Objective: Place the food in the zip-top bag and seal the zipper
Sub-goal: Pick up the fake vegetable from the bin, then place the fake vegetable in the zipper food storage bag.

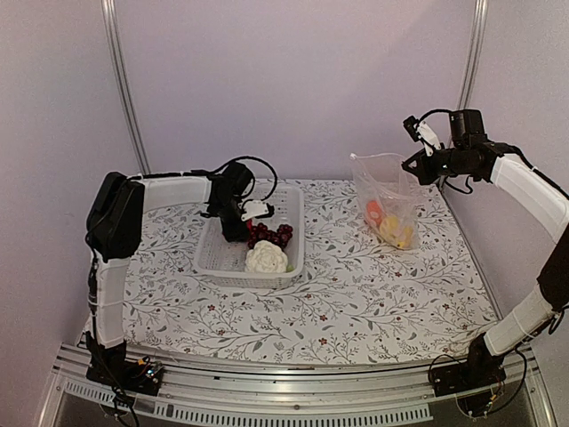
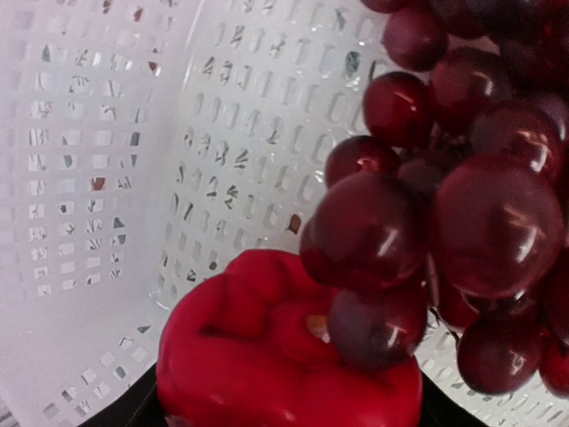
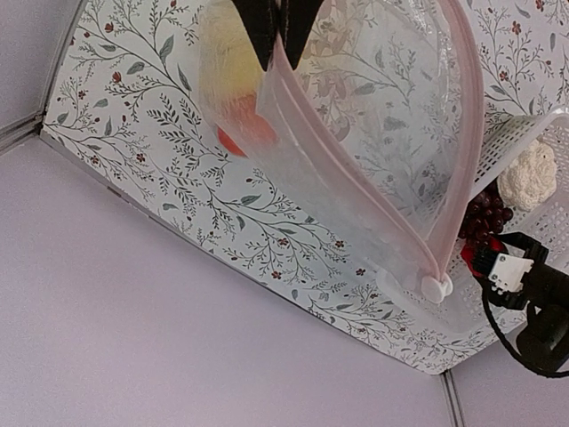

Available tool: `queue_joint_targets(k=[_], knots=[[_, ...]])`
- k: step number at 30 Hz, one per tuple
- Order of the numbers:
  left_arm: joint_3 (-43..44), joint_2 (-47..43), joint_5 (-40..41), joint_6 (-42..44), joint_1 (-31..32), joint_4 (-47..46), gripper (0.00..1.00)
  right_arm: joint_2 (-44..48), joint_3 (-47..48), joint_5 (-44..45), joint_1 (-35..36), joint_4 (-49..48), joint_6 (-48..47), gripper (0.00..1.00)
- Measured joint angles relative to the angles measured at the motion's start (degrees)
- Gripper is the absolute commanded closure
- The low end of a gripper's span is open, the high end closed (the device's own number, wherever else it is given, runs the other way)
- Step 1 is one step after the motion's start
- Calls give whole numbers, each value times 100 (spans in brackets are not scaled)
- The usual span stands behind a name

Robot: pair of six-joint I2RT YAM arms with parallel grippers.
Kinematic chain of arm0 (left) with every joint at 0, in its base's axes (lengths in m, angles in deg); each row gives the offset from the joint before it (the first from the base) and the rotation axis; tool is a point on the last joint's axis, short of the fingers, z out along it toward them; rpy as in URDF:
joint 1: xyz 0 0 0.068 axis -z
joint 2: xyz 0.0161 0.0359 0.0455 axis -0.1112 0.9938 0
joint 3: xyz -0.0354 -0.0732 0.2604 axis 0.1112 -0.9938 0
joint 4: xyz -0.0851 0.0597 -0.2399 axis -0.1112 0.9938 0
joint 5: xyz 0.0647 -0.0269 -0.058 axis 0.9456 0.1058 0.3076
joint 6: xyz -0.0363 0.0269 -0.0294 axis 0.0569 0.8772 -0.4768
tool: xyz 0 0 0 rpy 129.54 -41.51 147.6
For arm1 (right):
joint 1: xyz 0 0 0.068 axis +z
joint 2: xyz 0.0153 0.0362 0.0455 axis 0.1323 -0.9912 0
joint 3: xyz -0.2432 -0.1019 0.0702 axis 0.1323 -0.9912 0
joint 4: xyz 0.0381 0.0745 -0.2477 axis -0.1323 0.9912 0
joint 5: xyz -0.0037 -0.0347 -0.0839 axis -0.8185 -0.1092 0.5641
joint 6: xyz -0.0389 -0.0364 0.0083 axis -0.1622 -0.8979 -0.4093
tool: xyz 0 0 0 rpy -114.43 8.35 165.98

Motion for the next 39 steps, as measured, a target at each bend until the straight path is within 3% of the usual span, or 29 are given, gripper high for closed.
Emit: queue_joint_targets(k=[13,23,31,39], knots=[[-28,-1167,778,-774,293,133,52,0,0,-2,0,0,-2,100],[0,-1823,741,-2151,1231,0,53,0,0,-15,2,0,-4,100],[142,-2070,219,-3134,2264,-1045,54,0,-2,-22,28,2,-4,100],[116,-2063,-645,-3703,2953,-2780,54,0,0,-66,52,2,0,100]])
